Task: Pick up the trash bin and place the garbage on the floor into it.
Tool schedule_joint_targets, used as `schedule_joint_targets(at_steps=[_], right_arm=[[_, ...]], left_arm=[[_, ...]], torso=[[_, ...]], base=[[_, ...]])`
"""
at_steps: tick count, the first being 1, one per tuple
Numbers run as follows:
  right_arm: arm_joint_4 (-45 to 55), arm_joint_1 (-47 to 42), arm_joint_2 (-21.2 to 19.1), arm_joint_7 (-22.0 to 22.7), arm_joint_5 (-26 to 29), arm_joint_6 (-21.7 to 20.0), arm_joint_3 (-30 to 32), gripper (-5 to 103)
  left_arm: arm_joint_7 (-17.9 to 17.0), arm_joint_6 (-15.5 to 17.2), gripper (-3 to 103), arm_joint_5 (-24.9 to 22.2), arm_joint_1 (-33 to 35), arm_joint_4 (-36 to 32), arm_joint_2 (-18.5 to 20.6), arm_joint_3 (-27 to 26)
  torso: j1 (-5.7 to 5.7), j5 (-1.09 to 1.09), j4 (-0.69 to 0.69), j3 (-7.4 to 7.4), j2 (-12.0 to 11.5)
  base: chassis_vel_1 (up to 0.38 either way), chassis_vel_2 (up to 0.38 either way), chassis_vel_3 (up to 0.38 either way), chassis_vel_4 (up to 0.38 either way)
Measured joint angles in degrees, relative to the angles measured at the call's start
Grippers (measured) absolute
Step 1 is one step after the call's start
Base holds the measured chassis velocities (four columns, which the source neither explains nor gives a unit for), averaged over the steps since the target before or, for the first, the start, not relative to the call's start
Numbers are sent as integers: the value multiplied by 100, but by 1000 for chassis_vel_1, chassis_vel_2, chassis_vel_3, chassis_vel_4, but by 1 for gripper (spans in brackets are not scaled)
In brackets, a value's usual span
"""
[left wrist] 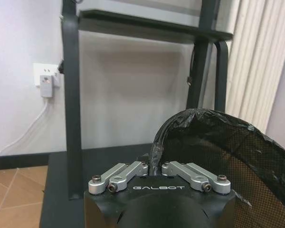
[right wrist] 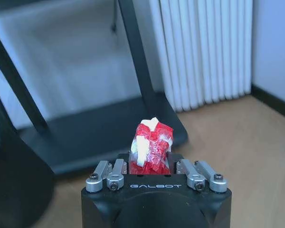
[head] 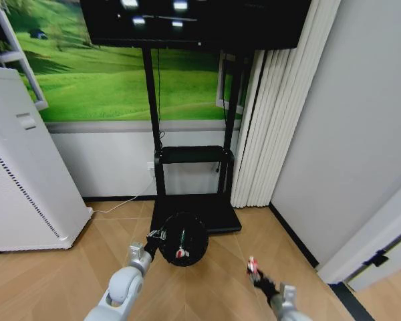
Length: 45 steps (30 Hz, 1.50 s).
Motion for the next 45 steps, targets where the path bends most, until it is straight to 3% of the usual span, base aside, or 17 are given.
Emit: schedule_joint_targets(at_steps=[6,10,19,24,27,28,33,36,45], right_arm=[[983,-194,121,70,16,-165,-204,40],[1395,-92,208,44,-25,-527,-568,40],[905,239,216,55,-751,-793,-1482,38],[477,271,198,107,-1068,-810,-1697,58],[420,302,195,119,-1123,-804,-1723,63],[417,327,197,138,-1132,-804,-1721,74],[526,357,199,221,-1116,-785,-1673,85],[851,268,176,363,-1097,-620,-1510,98],[1168,-43,175,920,-1446,-154,-1298,100]], left_arm=[[2,-12,7,57,-98,140,-12,256],[-24,-13,7,78,-240,258,-79,546],[-78,-13,7,123,-443,428,-370,904],[-82,-13,7,120,-555,518,-423,948],[-74,-13,7,111,-584,533,-423,969],[-80,-12,7,105,-599,544,-425,971],[-76,-12,7,86,-605,553,-433,952],[-65,-13,7,84,-495,453,-417,740],[90,-58,7,49,17,5,-202,-229]], torso=[[0,0,-1,0,0],[0,1,-1,0,0],[0,1,-1,0,0],[0,2,-1,0,0],[0,2,-1,0,0],[0,2,-1,0,0],[0,0,-1,0,0],[0,0,-1,0,0],[0,1,0,0,0]], base=[[0,0,0,0],[0,0,0,0],[0,0,0,0],[0,0,0,0],[0,0,0,0],[0,0,0,0],[0,0,0,0],[0,0,0,0],[0,0,0,0]])
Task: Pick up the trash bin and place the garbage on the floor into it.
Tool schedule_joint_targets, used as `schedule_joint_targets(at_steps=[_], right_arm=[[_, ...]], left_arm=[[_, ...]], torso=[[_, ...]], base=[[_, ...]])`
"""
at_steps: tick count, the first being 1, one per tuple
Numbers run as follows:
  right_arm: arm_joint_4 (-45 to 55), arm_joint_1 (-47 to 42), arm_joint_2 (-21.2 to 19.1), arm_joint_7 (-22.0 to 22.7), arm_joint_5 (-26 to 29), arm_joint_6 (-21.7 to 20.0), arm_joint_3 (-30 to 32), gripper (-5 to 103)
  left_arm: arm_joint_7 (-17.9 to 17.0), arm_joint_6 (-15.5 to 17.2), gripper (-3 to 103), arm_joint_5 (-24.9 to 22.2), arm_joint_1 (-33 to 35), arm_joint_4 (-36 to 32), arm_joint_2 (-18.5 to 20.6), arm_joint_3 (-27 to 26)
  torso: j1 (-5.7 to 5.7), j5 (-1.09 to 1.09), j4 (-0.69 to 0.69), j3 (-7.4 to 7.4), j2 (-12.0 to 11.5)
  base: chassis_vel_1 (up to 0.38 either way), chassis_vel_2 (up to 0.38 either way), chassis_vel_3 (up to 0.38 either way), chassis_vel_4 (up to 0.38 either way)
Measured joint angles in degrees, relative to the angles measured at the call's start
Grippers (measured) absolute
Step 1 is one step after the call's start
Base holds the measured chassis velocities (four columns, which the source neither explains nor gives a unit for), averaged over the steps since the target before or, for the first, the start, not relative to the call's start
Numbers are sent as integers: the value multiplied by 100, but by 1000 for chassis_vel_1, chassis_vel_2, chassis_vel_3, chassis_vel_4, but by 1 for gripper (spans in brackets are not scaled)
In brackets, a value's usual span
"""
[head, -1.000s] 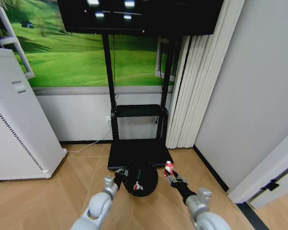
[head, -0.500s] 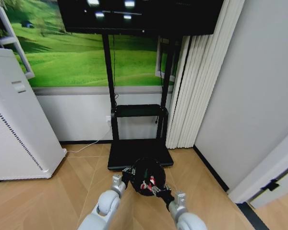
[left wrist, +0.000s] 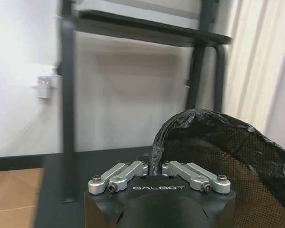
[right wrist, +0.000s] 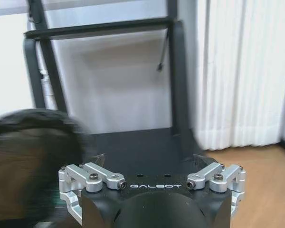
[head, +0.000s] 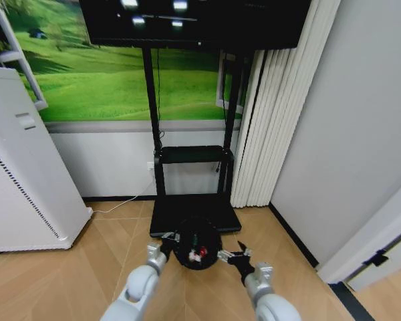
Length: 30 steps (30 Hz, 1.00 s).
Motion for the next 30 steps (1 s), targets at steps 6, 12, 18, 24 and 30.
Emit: schedule_joint_targets(at_steps=[6,12,18,24,30], right_arm=[[-20,-184,19,211,-462,309,-10,100],[-154,-209,45,300,-840,523,-43,100],[-202,-304,-39,335,-974,708,-6,100],[-285,-397,-44,320,-1092,840,-22,100],[-320,-413,-39,308,-1107,894,-34,100]], left_arm=[[77,-3,7,-63,293,-257,76,-515],[82,29,7,-227,676,-663,72,-996],[59,82,7,-389,757,-739,86,-1198],[12,145,7,-498,603,-691,168,-1201],[-25,170,7,-527,505,-634,196,-1139]], torso=[[0,-1,0,0,0],[0,0,-1,-1,0],[0,1,-1,0,0],[0,1,-2,0,0],[0,2,0,0,0]], base=[[0,0,0,0],[0,0,0,0],[5,1,-9,-4],[111,36,-105,-39],[271,96,-269,-93]])
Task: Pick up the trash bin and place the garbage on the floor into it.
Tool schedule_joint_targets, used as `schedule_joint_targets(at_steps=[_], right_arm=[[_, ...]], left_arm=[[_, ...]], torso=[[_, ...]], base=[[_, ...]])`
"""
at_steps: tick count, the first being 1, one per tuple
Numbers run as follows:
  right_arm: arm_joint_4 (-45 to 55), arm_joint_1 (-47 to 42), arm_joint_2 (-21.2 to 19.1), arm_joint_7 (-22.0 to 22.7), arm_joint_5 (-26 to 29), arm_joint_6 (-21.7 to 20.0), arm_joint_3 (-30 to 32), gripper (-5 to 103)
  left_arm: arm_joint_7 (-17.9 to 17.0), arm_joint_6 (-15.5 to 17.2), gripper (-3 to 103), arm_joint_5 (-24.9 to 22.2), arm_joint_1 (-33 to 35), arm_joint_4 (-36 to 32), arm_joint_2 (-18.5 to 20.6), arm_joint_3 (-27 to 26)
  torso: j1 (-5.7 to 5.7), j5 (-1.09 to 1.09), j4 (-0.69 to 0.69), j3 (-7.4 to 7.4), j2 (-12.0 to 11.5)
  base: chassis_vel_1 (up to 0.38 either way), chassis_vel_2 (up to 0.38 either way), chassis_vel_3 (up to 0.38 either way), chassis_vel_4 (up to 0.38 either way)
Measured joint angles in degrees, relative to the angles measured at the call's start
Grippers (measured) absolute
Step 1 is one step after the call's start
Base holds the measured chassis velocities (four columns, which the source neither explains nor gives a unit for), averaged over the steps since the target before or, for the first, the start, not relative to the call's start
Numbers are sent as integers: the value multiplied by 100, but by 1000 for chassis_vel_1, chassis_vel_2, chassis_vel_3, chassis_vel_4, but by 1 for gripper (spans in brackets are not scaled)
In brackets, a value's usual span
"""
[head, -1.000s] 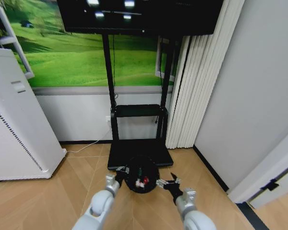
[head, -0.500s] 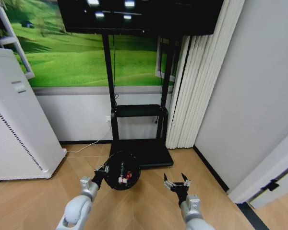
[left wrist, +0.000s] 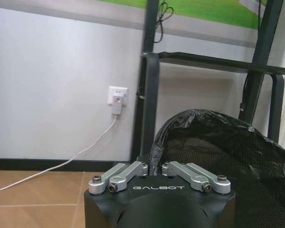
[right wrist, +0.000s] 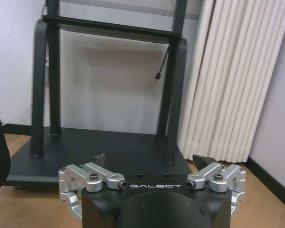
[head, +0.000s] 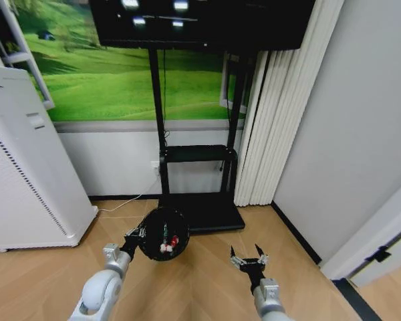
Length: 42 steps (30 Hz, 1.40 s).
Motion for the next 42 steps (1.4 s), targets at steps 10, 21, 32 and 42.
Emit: schedule_joint_targets(at_steps=[10,21,32,42], right_arm=[[7,-57,-2,-5,48,-11,13,100],[15,-114,-10,-43,83,32,-2,100],[-16,-179,-50,-66,96,130,50,100],[-288,-26,-35,-208,150,477,102,100]], left_arm=[[16,1,7,-2,19,9,-1,-2],[50,-31,7,17,167,-65,-29,-123],[35,-31,7,34,141,-87,-40,-54],[-2,-15,7,68,88,-49,-55,16]], torso=[[0,-6,-2,0,0],[0,2,1,0,0],[0,0,-2,0,0],[-2,-3,1,-2,1]], base=[[346,179,-363,-165],[404,80,-409,-59],[253,-336,-250,344],[370,-315,-363,300]])
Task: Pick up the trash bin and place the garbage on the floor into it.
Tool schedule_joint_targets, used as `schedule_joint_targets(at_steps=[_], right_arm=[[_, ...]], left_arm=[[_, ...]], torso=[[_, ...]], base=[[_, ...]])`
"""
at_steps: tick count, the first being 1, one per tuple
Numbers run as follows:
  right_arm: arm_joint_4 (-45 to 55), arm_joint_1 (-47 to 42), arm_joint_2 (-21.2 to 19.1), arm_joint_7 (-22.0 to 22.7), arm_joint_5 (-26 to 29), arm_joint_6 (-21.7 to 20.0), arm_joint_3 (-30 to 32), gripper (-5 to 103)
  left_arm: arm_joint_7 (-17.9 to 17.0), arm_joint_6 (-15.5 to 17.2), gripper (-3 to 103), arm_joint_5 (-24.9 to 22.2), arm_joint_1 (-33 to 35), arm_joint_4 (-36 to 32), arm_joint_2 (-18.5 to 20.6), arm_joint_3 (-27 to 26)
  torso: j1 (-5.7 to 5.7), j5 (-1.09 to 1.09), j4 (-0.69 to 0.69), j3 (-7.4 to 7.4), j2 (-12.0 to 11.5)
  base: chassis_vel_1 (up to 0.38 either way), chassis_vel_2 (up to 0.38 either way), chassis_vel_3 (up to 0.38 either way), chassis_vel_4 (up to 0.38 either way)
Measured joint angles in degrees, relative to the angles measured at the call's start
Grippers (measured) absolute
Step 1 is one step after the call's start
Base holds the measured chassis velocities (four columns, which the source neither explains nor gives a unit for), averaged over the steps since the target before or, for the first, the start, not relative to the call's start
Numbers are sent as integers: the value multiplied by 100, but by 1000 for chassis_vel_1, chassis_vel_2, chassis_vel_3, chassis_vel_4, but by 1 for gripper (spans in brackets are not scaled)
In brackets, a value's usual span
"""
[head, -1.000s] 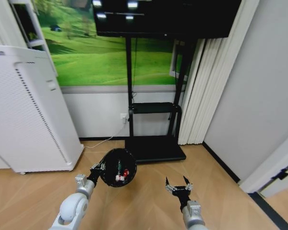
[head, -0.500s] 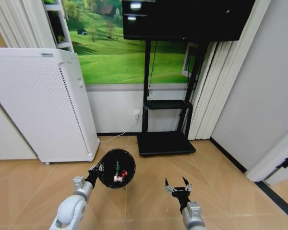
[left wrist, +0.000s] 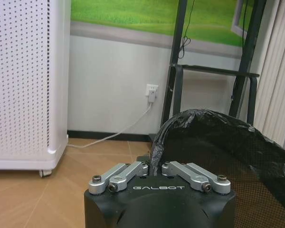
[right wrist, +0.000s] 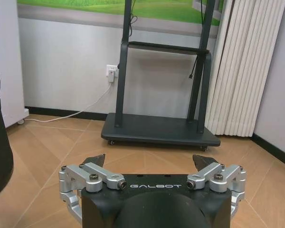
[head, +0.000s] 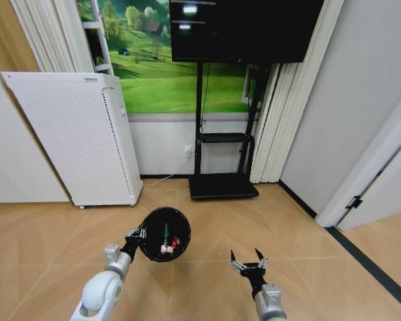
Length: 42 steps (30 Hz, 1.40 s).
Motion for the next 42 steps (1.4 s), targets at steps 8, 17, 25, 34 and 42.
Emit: schedule_joint_targets(at_steps=[8,17,25,34,42], right_arm=[[-56,-28,10,-62,18,17,1,100],[-3,-192,-2,36,-128,8,-3,100],[11,-242,2,53,-177,35,-21,100],[-79,-196,5,14,-103,324,-33,100],[-140,-210,-20,16,-17,353,45,100]], left_arm=[[-5,0,7,46,41,13,-55,33],[-5,-3,7,40,84,-43,-9,-9],[2,-10,7,28,110,-59,9,-44],[-284,-16,7,-27,124,41,-199,-128],[-2284,-6,7,-708,-28,528,-919,-574]], torso=[[3,1,-3,3,0],[4,1,-1,3,-1],[2,1,-1,2,0],[3,1,0,2,-1],[2,1,-1,2,-1]], base=[[33,-43,-80,39],[-13,40,15,-43],[134,112,-143,-112],[180,211,-193,-198],[5,-8,-14,-3]])
